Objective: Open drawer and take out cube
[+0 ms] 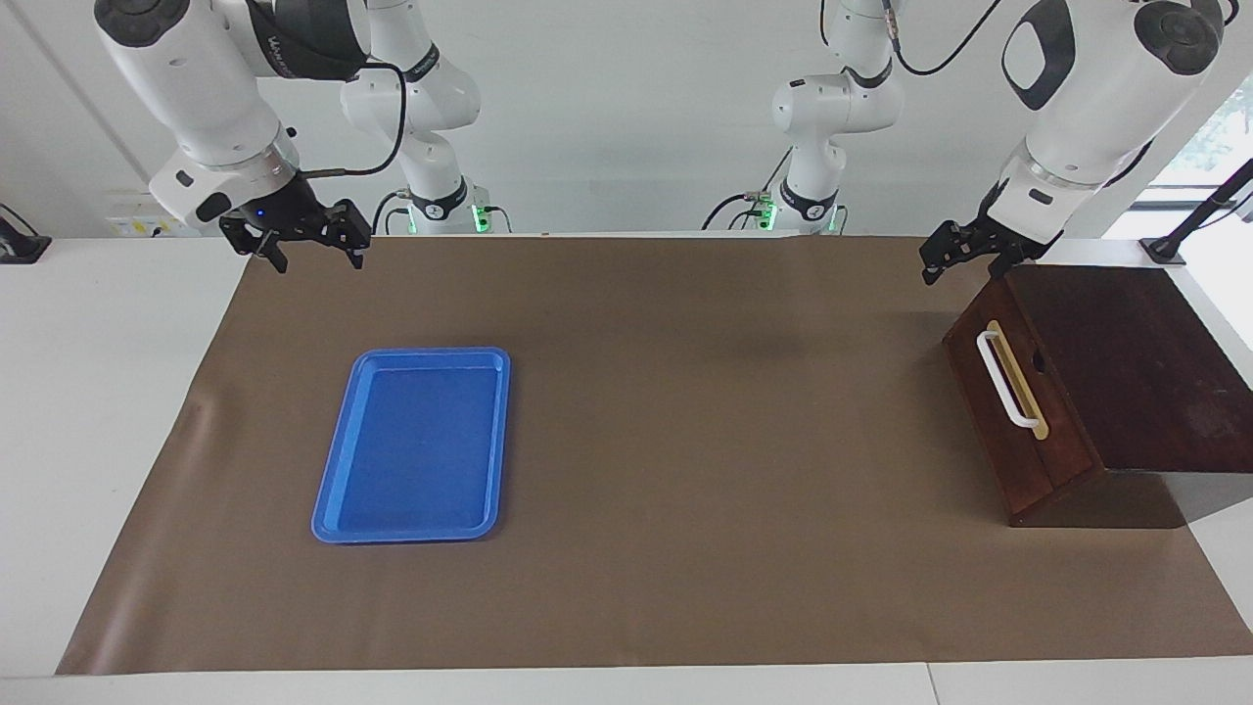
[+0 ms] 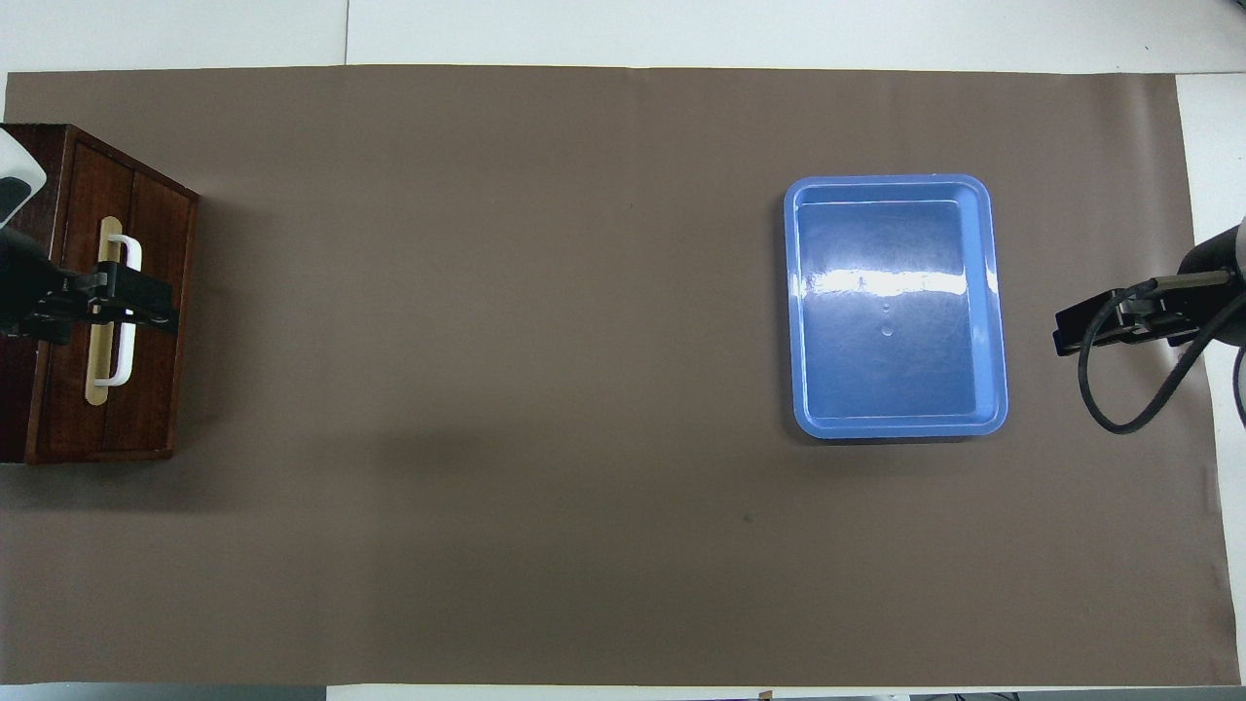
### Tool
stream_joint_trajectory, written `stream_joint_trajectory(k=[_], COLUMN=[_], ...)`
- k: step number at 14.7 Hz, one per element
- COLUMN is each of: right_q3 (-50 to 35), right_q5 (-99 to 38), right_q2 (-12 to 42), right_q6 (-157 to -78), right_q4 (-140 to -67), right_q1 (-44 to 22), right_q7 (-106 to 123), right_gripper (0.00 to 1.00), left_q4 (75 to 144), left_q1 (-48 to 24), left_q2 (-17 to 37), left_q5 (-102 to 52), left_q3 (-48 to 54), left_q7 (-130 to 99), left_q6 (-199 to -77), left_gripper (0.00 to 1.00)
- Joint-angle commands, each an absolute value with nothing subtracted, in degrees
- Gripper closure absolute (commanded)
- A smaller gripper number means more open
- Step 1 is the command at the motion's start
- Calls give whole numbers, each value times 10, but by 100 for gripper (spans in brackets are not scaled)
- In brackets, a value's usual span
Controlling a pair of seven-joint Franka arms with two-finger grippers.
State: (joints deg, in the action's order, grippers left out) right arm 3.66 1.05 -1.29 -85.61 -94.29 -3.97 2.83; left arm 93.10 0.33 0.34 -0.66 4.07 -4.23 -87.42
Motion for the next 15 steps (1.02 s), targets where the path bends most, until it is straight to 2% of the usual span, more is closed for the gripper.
stream_joint_trajectory(k=[1,11,15], right_q3=[35,33,33], right_q5=[17,10,9], right_q2=[-22,-22,-20], right_q6=[-851,-871,-880], right_q4=[-950,-950,-950], right_q1=[-33,-33,-33], right_q7=[39,30,-31], right_gripper=[0,0,0], left_q4=[923,925,954], left_q1=[-1,-6,-10], left_q2=[9,10,1], left_q5=[-15,-9,14], left_q3=[35,36,40], left_q7=[-34,-26,-24], left_q6=[-878,-885,-930], left_gripper=[0,0,0])
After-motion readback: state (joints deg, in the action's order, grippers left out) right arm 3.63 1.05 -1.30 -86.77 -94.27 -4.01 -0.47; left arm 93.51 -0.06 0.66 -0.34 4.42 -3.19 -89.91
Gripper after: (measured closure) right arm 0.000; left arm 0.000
